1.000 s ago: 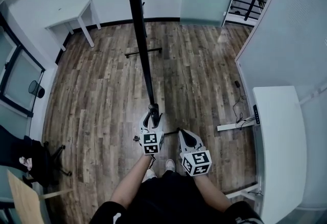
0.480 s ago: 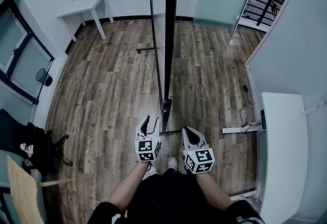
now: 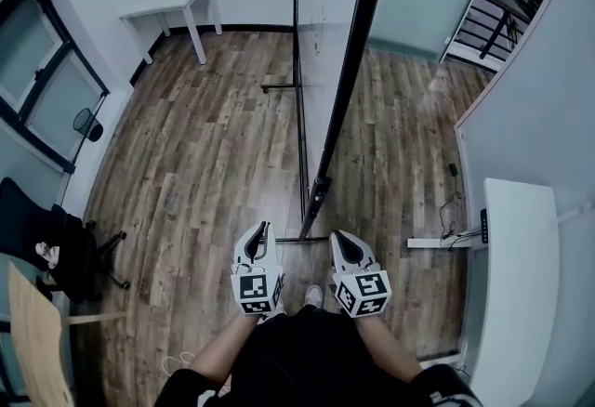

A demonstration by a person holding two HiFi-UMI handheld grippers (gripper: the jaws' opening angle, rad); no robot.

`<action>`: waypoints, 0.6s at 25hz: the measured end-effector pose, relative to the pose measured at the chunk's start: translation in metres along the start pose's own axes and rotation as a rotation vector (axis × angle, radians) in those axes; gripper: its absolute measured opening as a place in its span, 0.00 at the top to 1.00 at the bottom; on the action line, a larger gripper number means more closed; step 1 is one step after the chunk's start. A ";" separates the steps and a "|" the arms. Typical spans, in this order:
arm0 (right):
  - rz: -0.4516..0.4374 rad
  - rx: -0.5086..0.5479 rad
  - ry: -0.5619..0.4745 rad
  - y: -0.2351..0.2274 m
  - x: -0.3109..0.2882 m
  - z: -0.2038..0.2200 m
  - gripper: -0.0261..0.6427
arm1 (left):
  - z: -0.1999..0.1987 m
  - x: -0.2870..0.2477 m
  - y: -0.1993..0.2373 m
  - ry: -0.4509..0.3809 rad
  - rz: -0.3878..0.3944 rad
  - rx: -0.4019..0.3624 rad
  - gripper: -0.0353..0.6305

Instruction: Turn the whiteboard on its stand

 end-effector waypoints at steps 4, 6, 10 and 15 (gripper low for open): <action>-0.012 0.001 0.003 0.006 0.000 -0.001 0.94 | -0.013 0.021 0.003 -0.006 -0.014 0.028 0.91; -0.015 0.002 0.002 0.010 0.002 0.000 0.94 | -0.018 0.032 0.002 -0.023 -0.006 0.018 0.91; -0.022 0.002 -0.002 0.019 0.004 0.002 0.94 | -0.029 0.044 -0.002 -0.054 0.011 0.004 0.91; -0.061 -0.014 -0.005 0.025 0.007 0.005 0.94 | -0.027 0.045 -0.009 -0.053 0.020 0.027 0.91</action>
Point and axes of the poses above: the fingertips, and each gripper's own axes: x backward along the fingers, y to its left, z out of its underside, the point moved 7 cm from there along x, backward along the fingers, and after that the axes turned 5 degrees about y, right-handed, at the moved point
